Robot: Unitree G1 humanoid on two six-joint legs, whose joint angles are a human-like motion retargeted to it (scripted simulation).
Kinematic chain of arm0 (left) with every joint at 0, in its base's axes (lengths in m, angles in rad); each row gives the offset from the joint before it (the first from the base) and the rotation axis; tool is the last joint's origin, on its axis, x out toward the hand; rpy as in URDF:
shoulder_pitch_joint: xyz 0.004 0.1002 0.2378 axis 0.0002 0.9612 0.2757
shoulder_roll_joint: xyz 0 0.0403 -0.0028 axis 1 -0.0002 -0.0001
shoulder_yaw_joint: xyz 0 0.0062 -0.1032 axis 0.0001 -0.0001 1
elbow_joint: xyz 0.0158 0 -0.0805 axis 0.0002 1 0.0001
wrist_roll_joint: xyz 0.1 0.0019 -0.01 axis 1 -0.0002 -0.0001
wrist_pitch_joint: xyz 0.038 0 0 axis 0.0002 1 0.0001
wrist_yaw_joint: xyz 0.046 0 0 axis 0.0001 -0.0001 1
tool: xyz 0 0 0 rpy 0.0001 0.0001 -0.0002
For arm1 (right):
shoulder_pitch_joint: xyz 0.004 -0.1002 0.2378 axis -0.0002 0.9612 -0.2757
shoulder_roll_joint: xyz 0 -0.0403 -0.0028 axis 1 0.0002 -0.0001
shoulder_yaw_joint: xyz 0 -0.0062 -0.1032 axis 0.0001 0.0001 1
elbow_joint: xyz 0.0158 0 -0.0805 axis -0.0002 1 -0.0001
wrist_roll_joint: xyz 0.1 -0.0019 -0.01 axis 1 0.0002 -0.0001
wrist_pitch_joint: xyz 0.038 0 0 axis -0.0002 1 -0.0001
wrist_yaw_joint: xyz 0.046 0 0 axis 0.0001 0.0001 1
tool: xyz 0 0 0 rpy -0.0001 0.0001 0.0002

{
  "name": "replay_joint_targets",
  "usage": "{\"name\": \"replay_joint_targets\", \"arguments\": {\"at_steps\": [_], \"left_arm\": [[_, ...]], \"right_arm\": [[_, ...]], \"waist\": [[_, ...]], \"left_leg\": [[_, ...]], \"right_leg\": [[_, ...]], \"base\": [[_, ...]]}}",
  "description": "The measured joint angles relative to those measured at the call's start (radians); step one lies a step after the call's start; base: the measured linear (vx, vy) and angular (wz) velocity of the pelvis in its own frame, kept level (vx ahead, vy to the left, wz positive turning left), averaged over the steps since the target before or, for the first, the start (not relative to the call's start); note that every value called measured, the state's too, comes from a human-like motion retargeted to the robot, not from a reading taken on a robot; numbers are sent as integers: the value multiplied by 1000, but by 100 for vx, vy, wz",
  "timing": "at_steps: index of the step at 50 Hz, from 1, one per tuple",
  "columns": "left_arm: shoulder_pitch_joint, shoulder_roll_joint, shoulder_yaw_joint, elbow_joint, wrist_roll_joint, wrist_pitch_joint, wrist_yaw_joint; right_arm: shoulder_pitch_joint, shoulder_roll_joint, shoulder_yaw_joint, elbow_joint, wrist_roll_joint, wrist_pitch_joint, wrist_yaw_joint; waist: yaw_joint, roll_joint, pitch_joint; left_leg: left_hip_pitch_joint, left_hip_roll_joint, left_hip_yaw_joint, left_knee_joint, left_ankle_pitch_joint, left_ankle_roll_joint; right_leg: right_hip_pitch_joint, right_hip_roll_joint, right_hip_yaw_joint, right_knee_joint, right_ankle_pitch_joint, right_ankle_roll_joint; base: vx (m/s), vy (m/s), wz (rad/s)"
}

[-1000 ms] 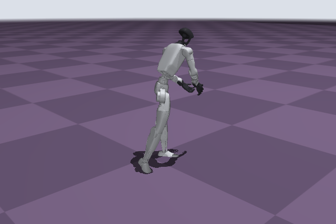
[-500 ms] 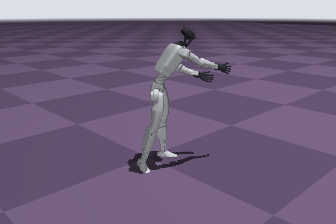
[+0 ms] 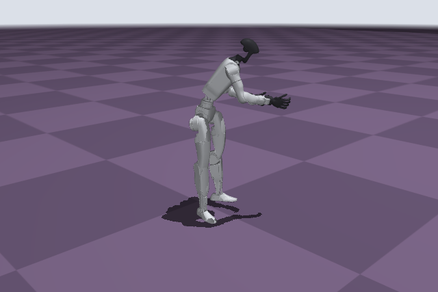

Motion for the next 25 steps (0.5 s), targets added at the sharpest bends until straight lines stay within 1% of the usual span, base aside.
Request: {"name": "replay_joint_targets", "arguments": {"at_steps": [2,3,4,8,10,11,13,15,17,21,25], "left_arm": [[-203,-35,-38,145,8,23,-20],[-311,-57,-60,237,24,29,-20],[-409,-78,-83,338,45,32,-9],[-717,-175,-184,759,116,30,75],[-783,-217,-219,906,116,32,100],[-779,-229,-221,940,111,34,100],[-725,-237,-209,952,103,42,89],[-595,-218,-174,880,106,56,68],[-414,-177,-123,758,114,69,49],[-24,-88,-25,496,124,72,17],[287,-12,67,250,126,39,-17]], "right_arm": [[-140,14,-33,156,74,0,13],[-228,18,-49,262,104,8,21],[-302,20,-59,367,124,20,29],[-523,9,-57,780,153,101,53],[-568,6,-42,928,139,144,64],[-560,8,-32,964,125,160,72],[-506,20,-15,989,96,185,85],[-391,40,1,935,65,202,95],[-220,59,25,816,32,207,109],[96,103,81,585,-18,208,132],[301,90,120,339,-44,180,173]], "waist": [[-18,-6,-33],[-8,-25,-75],[-13,-30,-96],[-57,-5,-114],[-71,10,-119],[-77,19,-119],[-89,36,-117],[-102,51,-116],[-149,97,-49],[-169,103,-36],[-180,102,-23]], "left_leg": [[-39,-5,10,0,18,0],[-91,-6,32,0,27,0],[-118,-9,37,0,35,0],[-155,-18,21,0,58,0],[-169,-20,14,0,64,0],[-170,-19,11,0,64,0],[-168,-16,8,0,63,0],[-159,-12,7,0,58,0],[-78,-4,-19,0,47,0],[-50,12,4,0,29,0],[-31,32,35,0,19,0]], "right_leg": [[-38,4,-1,-18,25,0],[-96,7,18,-32,46,0],[-122,6,20,-37,56,0],[-147,-4,-1,-29,59,0],[-159,-8,-9,-21,53,0],[-160,-9,-11,-17,49,0],[-159,-9,-12,-9,38,0],[-152,-8,-11,-4,25,0],[-69,-8,-35,25,-13,0],[-56,7,-13,27,-31,0],[-57,31,14,28,-41,0]], "base": [[-20,-19,-27],[-14,-16,-42],[-12,-15,-20],[-8,-14,33],[-1,-14,29],[2,-14,22],[6,-15,14],[10,-15,16],[10,-16,29],[12,-15,-23],[6,-14,-40]]}}
